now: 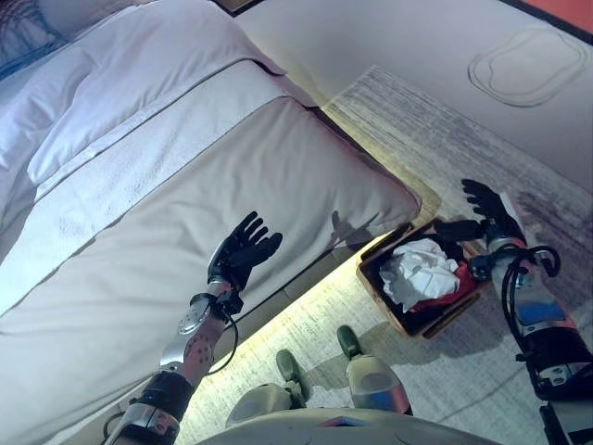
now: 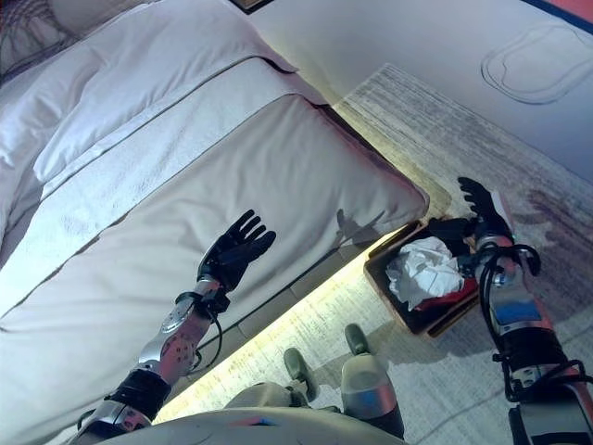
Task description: Pick up the clothes from the bed and place them into the basket
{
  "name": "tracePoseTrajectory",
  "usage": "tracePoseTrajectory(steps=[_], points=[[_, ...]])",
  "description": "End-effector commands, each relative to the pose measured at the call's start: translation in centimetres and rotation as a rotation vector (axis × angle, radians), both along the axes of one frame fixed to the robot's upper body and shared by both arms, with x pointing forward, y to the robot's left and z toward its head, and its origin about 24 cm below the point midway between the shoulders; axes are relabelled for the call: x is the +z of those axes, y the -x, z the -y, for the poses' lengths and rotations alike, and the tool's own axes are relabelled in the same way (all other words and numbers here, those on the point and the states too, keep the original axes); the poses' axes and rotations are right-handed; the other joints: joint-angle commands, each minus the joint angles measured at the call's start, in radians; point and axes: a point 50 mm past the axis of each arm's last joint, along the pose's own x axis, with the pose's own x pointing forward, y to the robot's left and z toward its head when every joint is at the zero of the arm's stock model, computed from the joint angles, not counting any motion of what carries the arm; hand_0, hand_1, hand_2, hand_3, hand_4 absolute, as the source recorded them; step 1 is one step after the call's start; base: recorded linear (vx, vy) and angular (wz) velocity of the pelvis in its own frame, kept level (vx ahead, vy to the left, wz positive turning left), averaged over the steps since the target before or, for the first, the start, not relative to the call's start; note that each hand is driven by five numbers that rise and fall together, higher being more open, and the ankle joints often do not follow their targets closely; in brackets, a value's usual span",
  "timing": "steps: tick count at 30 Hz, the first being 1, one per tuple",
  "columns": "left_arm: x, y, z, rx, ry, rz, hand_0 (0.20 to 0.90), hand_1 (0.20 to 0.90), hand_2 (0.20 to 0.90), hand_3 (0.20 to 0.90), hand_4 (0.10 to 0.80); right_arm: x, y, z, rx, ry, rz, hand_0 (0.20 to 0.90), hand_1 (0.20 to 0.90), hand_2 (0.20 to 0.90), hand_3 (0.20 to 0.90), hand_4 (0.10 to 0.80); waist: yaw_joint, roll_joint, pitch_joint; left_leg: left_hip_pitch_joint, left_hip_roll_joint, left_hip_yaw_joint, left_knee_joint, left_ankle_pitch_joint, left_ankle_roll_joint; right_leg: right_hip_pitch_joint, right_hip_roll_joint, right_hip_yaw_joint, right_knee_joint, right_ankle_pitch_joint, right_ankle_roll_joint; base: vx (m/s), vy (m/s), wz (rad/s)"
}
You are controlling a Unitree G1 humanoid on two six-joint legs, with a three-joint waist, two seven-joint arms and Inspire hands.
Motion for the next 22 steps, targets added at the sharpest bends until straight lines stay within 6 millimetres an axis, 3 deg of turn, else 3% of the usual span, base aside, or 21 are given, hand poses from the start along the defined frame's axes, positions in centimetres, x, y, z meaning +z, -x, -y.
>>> tracePoseTrajectory(steps=[1, 6, 9, 16, 17, 22], points=[[-0.3, 0.4, -1.3, 0.018, -0.039, -0.002, 0.900, 0.900, 0.900, 0.900, 0.800, 3.0, -0.9, -2.1, 0.060, 0.051, 0.219, 0.900, 0.900, 0.900, 0.900, 0.800, 0.080, -0.074, -0.167, 0.011, 0.002, -0.150, 0.042, -0.141, -0.009, -0.053, -0.048, -0.096, 0.004, 0.020, 0.003, 0.050, -0.011, 0.46], [-0.9, 1.3, -1.5, -0.033, -0.071, -0.022, 0.900, 0.900, 0.900, 0.900, 0.800, 4.1, -1.7, -3.6, 0.164, 0.031, 0.233, 0.900, 0.900, 0.900, 0.900, 0.800, 0.121, -0.085, -0.175, 0.007, 0.009, -0.181, 0.034, -0.123, -0.017, -0.028, -0.056, -0.143, 0.004, 0.006, -0.003, 0.043, 0.026, 0.44], [-1.2, 1.1, -2.0, -0.026, -0.071, -0.029, 0.900, 0.900, 0.900, 0.900, 0.800, 3.6, -2.4, -4.4, 0.233, -0.004, 0.166, 0.900, 0.900, 0.900, 0.900, 0.800, 0.143, -0.093, -0.186, 0.006, 0.007, -0.204, 0.029, -0.114, -0.019, -0.009, -0.063, -0.172, 0.004, -0.004, -0.005, 0.057, 0.056, 0.42], [-1.0, 0.6, -1.3, 0.012, -0.034, -0.002, 0.900, 0.900, 0.900, 0.900, 0.800, 0.2, -2.1, -5.6, 0.251, -0.073, 0.049, 0.900, 0.900, 0.900, 0.900, 0.800, 0.176, -0.110, -0.206, 0.006, 0.005, -0.237, 0.019, -0.105, -0.015, 0.017, -0.067, -0.200, 0.004, -0.018, -0.010, 0.071, 0.031, 0.27], [-1.0, 0.4, -0.6, 0.022, -0.011, 0.002, 0.900, 0.900, 0.900, 0.900, 0.800, -1.0, -2.1, -6.4, 0.257, -0.130, 0.019, 0.900, 0.900, 0.900, 0.900, 0.800, 0.189, -0.115, -0.209, 0.005, 0.003, -0.262, 0.016, -0.102, -0.013, 0.025, -0.064, -0.207, 0.004, -0.023, -0.014, 0.069, 0.015, 0.24], [-0.9, 0.2, 0.2, 0.012, -0.013, 0.036, 0.900, 0.900, 0.900, 0.900, 0.800, -2.5, -1.7, -8.0, 0.284, -0.254, -0.028, 0.900, 0.900, 0.900, 0.900, 0.800, 0.199, -0.125, -0.205, 0.002, 0.002, -0.274, 0.027, -0.105, -0.013, 0.038, -0.068, -0.221, 0.008, -0.030, -0.015, 0.055, 0.019, 0.26]])
